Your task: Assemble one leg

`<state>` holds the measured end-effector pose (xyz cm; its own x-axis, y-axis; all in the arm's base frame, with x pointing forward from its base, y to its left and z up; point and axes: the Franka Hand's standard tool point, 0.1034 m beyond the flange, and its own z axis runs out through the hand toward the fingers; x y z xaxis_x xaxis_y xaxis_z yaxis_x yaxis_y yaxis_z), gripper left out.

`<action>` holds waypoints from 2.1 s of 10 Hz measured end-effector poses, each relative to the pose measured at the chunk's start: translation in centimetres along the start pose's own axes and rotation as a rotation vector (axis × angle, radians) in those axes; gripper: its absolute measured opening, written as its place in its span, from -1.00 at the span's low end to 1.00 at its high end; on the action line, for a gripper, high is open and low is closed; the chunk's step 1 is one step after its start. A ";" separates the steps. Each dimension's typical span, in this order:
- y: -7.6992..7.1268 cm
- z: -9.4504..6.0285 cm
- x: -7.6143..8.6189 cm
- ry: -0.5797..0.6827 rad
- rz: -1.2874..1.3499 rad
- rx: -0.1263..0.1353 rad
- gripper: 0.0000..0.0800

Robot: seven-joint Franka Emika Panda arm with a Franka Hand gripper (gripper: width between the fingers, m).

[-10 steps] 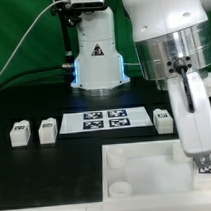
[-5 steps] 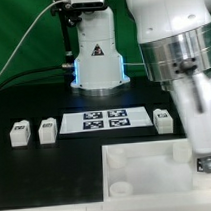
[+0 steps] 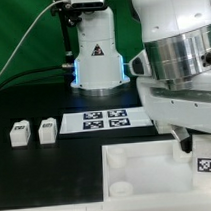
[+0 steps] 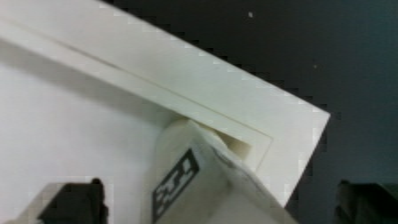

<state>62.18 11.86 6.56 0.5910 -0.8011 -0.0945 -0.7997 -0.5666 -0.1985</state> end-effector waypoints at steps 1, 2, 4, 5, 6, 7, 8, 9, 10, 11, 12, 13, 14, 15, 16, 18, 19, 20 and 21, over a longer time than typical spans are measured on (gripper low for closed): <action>-0.1 -0.2 -0.1 -0.001 -0.223 -0.045 0.62; -0.3 -0.4 -0.1 0.004 -0.396 -0.057 0.62; -0.3 -0.3 -0.2 0.006 -0.480 -0.065 0.59; -0.3 -0.3 -0.2 0.006 -0.456 -0.065 0.59; -0.3 -0.3 -0.2 0.006 -0.458 -0.066 0.09; 0.0 -0.2 -0.1 0.004 -0.378 -0.068 -0.25; 0.1 -0.2 0.0 0.009 -0.247 -0.067 -0.25; 0.0 -0.2 -0.1 0.012 -0.167 -0.067 -0.25; -0.1 -0.3 0.0 0.011 -0.044 -0.065 -0.25; -0.3 -0.5 0.5 0.007 0.119 -0.068 -0.25; -0.3 -0.4 0.6 -0.007 0.250 -0.072 -0.25; -0.5 -0.2 0.5 -0.020 0.461 -0.069 -0.25; -0.7 -0.1 0.2 -0.027 0.607 -0.073 -0.25; -0.9 -0.1 0.1 -0.027 0.687 -0.079 -0.25; -0.9 0.0 0.0 -0.020 0.841 -0.084 -0.25; -1.0 0.0 0.0 0.006 0.991 -0.080 -0.26; -1.0 0.0 0.1 0.014 0.993 -0.079 -0.26; -0.9 0.0 0.1 0.015 0.992 -0.079 -0.26; -0.9 0.1 0.1 0.015 0.991 -0.081 -0.26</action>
Offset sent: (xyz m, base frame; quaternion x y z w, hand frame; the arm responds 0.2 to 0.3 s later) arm 0.0000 0.0000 0.0000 0.0000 0.0000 -0.0899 0.9960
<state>62.93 12.29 6.66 -0.3488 -0.9218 -0.1692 -0.9367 0.3489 0.0303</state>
